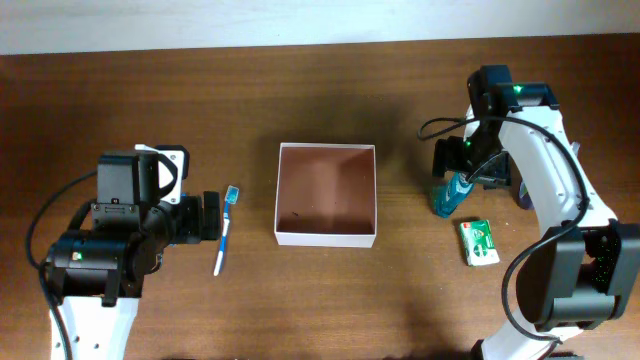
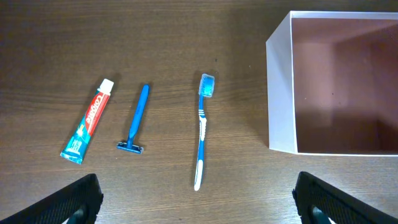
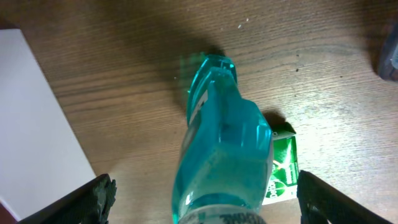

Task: Pack container
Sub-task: 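Close the right gripper on the Listerine bottle neck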

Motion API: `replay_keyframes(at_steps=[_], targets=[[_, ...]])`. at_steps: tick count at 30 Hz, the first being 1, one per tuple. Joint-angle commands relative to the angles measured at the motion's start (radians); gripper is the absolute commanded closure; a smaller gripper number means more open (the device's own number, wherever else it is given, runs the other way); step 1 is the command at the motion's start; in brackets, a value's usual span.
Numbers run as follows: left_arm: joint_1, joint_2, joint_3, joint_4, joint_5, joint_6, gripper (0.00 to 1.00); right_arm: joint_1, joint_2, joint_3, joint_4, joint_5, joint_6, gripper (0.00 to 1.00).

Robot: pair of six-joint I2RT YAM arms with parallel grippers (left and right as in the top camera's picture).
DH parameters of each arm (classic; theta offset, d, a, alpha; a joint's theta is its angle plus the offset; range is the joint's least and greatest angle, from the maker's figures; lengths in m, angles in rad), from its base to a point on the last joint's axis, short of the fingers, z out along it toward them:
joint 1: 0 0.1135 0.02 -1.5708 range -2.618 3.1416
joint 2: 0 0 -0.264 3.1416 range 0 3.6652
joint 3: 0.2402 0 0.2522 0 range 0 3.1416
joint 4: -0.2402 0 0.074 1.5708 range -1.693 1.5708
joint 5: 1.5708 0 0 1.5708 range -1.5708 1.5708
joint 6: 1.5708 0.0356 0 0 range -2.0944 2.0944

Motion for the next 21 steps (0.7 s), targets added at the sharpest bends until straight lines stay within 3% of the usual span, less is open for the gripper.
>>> replay_keyframes(at_steps=[1,6,12,21], targets=[[0.001,-0.002,0.02,-0.001,0.008,-0.009,0.01,0.003,-0.007,-0.029,0.02,0.028,0.002,0.13],[0.0,-0.002,0.02,-0.001,0.008,-0.009,0.0,0.003,-0.007,-0.029,0.023,0.028,0.002,0.16],[0.0,-0.002,0.02,-0.001,0.008,-0.009,0.01,0.003,-0.007,-0.031,0.023,0.028,0.002,0.34],[0.0,-0.002,0.02,0.0,0.008,-0.009,0.01,0.003,-0.007,-0.031,0.022,0.028,0.002,0.41]])
